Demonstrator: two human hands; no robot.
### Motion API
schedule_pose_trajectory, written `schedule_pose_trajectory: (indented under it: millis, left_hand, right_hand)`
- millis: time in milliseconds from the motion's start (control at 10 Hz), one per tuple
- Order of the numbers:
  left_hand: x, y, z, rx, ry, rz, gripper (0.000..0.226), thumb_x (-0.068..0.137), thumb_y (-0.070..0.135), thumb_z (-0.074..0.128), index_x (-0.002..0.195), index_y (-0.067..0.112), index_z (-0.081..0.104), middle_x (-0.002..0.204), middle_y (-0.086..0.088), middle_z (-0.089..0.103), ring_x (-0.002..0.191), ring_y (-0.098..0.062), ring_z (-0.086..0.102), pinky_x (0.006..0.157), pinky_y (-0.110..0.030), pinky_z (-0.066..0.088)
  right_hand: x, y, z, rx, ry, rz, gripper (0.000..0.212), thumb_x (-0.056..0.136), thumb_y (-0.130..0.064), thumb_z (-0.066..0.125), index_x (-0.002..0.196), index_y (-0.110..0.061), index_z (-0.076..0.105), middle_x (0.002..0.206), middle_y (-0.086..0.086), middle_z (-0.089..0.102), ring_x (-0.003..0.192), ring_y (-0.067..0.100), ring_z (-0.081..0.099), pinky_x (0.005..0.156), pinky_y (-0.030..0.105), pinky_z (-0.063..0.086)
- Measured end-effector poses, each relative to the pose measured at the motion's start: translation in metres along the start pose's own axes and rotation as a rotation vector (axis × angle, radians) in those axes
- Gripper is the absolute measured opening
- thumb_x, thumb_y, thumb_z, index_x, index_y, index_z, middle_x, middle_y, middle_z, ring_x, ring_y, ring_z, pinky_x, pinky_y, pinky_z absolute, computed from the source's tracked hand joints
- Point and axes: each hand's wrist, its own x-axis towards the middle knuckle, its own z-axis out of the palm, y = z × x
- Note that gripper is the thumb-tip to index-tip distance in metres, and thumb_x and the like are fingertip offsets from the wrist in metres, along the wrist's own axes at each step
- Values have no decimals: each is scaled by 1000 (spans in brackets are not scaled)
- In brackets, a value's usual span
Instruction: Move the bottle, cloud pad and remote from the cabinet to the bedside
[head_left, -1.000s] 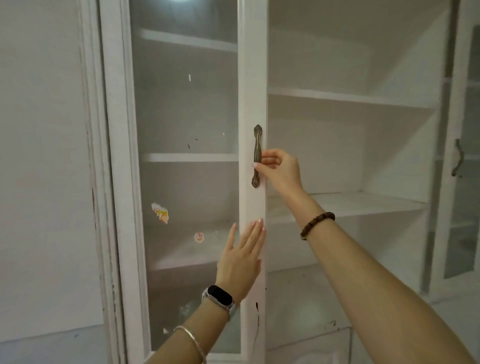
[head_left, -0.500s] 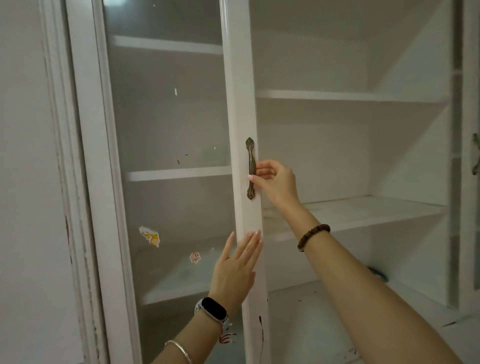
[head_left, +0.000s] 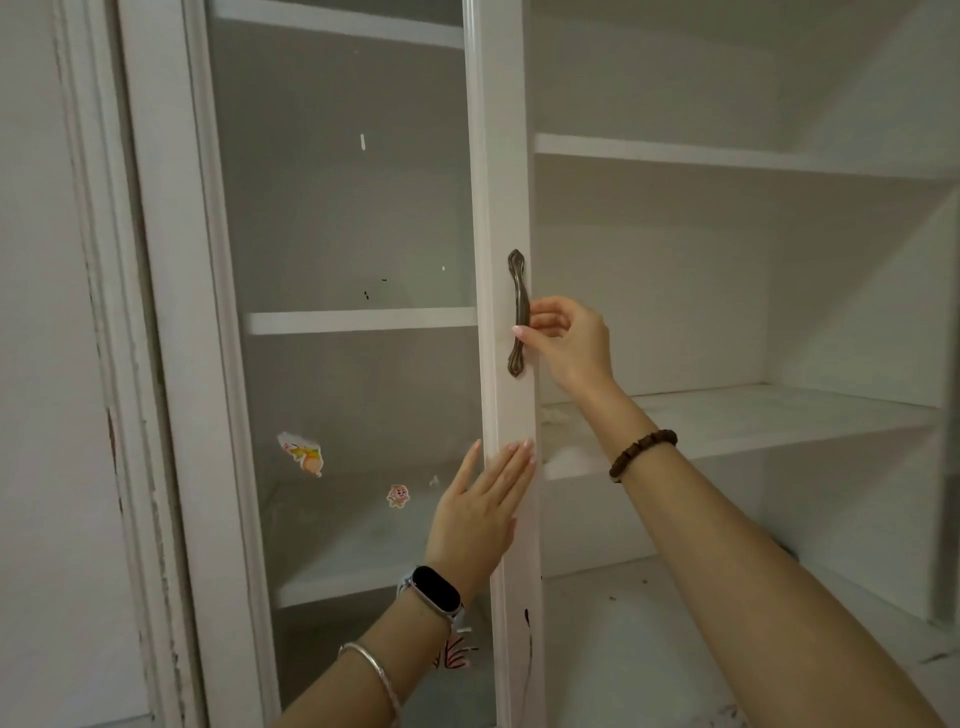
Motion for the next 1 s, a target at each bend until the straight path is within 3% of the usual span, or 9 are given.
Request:
schedule_pose_trajectory:
  millis: [400, 600, 700, 800, 900, 1000]
  left_hand:
    - [0, 1, -5, -5, -18, -25, 70, 95, 36, 37, 149, 11, 1, 158, -7, -3, 145, -21, -5, 116, -48, -4]
    - [2, 0, -20, -43, -73, 31, 68, 97, 40, 33, 149, 15, -3, 158, -7, -7, 145, -21, -8, 116, -47, -9]
    - [2, -2, -32, -137, -79, 44, 66, 94, 35, 42, 150, 18, 11, 158, -7, 7, 146, -21, 5, 118, -46, 0]
    - [-2, 1, -46, -193, -47, 0, 63, 91, 29, 51, 147, 16, 25, 156, -9, 21, 144, -23, 16, 117, -46, 4]
    - [-5, 11, -53, -245, 19, -93, 54, 87, 23, 57, 138, 14, 40, 147, -11, 39, 138, -27, 33, 116, -46, 15]
    - [-9, 18, -61, -359, 61, -309, 45, 84, 20, 61, 127, 12, 52, 131, -11, 55, 124, -29, 49, 110, -48, 32]
  right_hand:
    - [-3, 2, 5, -1, 45, -24, 21, 78, -15, 77, 96, -15, 65, 83, -6, 67, 76, 6, 64, 70, 10, 49]
    - [-12, -11, 2, -83, 40, -8, 20, 83, -15, 72, 101, -12, 64, 87, -3, 65, 70, -2, 57, 61, 0, 43]
    - [-23, -13, -12, -186, -30, -4, 27, 87, -24, 68, 111, -15, 61, 89, -8, 61, 77, 3, 58, 69, 8, 46]
    - [-41, -9, -39, -338, -77, -36, 25, 90, -21, 59, 115, -16, 58, 96, -5, 62, 83, 9, 58, 75, 24, 50]
    - [-62, 1, -72, -522, -87, -144, 23, 91, -19, 53, 114, -18, 58, 100, -2, 63, 86, 13, 59, 68, 26, 46]
    - [-79, 11, -95, -658, -129, -207, 24, 91, -18, 52, 115, -17, 58, 103, 0, 62, 92, 16, 59, 66, 28, 46]
